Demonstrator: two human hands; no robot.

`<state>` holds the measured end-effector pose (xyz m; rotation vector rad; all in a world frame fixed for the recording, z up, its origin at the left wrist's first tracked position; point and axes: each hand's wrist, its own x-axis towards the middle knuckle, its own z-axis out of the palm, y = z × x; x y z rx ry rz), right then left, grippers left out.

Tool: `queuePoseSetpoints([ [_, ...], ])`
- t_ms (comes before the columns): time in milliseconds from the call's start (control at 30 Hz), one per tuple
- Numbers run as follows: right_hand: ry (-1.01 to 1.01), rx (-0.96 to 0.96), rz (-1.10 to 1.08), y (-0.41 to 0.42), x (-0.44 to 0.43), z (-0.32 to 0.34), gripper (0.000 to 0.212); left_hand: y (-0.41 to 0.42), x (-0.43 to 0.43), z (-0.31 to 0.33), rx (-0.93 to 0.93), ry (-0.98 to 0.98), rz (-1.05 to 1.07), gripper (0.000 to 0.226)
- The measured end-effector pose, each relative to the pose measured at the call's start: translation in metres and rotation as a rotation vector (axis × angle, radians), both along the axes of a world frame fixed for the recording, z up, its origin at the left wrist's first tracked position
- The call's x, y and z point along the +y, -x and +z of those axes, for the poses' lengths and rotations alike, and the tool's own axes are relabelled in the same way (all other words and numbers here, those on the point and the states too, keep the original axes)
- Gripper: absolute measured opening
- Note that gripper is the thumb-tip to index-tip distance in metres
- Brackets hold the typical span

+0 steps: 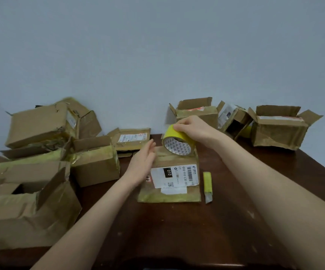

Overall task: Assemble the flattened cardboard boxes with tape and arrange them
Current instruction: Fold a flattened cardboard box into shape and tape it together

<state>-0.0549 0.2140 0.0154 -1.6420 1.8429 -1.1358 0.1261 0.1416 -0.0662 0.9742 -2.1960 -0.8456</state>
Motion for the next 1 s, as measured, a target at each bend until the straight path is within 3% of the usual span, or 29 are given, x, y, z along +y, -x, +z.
queuePoseSetpoints([
  [100, -0.053, 0.008, 0.011, -0.005, -0.018, -0.006, 0.042, 0.003, -0.009, 0.015, 0.392, -0.415, 0.063, 0.044],
  [200, -0.076, 0.085, 0.06, -0.012, -0.032, -0.002, 0.036, 0.01, -0.017, 0.025, 0.454, -0.486, 0.143, 0.045],
  [333, -0.076, 0.12, 0.088, -0.016, -0.041, -0.003, 0.035, 0.014, -0.021, 0.022, 0.39, -0.401, 0.151, 0.038],
  [467, -0.115, 0.107, 0.193, -0.009, -0.035, -0.003, 0.023, 0.016, -0.024, 0.017, 0.449, -0.303, 0.249, 0.031],
  [567, -0.127, 0.226, 0.193, -0.005, -0.035, -0.011, 0.054, 0.018, -0.027, 0.009, 0.404, -0.172, 0.389, 0.024],
  [600, -0.073, 0.244, 0.148, 0.0, -0.034, -0.01, 0.055, 0.015, -0.029, 0.006, 0.395, -0.162, 0.452, 0.023],
  [700, 0.084, 0.291, -0.002, 0.023, -0.025, 0.001, 0.036, -0.009, -0.044, -0.007, 0.442, -0.302, 0.602, 0.023],
  [800, 0.065, 0.355, 0.021, 0.036, -0.022, 0.005, 0.031, -0.02, -0.044, -0.025, 0.346, -0.351, 0.536, 0.024],
  [867, 0.127, 0.287, -0.024, 0.028, -0.03, -0.002, 0.038, -0.01, -0.038, -0.023, 0.33, -0.291, 0.468, 0.034],
  [1000, 0.198, 0.016, -0.067, 0.011, -0.042, -0.008, 0.051, 0.0, -0.034, 0.014, 0.249, 0.106, 0.376, 0.031],
])
